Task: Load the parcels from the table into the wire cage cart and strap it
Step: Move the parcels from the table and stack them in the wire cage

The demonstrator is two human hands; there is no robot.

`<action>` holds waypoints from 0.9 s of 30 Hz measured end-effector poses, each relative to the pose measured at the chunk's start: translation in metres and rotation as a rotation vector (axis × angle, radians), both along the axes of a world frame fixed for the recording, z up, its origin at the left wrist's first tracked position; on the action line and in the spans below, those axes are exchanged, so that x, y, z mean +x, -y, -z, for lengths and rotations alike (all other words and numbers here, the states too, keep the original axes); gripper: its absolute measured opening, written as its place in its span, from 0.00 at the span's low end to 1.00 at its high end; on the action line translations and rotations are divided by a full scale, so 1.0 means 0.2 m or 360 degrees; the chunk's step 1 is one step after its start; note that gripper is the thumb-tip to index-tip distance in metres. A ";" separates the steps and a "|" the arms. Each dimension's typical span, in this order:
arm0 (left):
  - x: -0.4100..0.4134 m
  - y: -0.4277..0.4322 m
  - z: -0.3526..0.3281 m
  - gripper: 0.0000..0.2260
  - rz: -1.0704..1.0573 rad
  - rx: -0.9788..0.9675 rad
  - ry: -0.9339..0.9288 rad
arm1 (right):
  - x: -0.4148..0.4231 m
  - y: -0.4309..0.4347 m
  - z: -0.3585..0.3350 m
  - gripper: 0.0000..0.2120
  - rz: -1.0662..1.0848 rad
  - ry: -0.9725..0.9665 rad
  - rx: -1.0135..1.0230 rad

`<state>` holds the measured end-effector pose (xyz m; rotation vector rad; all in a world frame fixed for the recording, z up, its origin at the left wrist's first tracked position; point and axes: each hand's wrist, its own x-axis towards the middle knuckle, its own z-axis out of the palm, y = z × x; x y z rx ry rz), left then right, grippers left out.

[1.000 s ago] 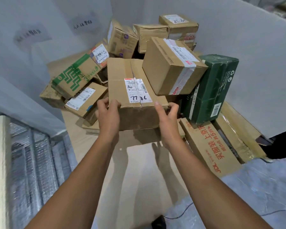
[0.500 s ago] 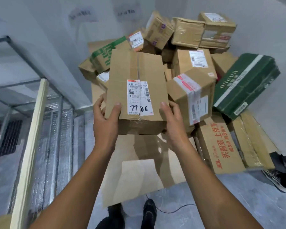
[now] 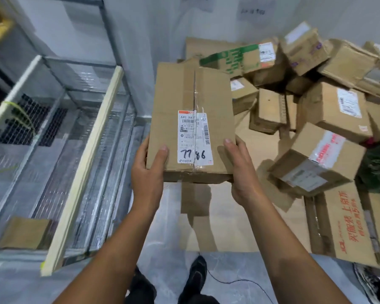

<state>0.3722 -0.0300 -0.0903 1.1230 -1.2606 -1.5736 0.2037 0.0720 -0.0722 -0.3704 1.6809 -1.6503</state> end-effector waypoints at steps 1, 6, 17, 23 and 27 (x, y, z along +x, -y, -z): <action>0.09 0.06 0.01 0.22 -0.0030 0.0004 -0.0010 | 0.07 0.07 0.00 0.28 -0.0052 0.0005 0.0006; 0.56 0.34 0.08 0.31 -0.0234 0.0050 -0.0041 | 0.45 0.49 0.04 0.31 -0.0309 0.0006 0.0033; 1.56 0.75 0.25 0.17 -0.0922 0.0141 0.0012 | 1.30 1.39 0.21 0.34 -0.1270 0.0012 0.0222; 1.83 0.84 0.48 0.24 -0.1122 0.0296 -0.0058 | 1.62 1.81 0.40 0.37 -0.1684 0.0067 0.0482; 1.89 0.95 0.69 0.21 -0.1238 0.0532 -0.0053 | 1.73 2.07 0.63 0.34 -0.1935 0.0008 0.0591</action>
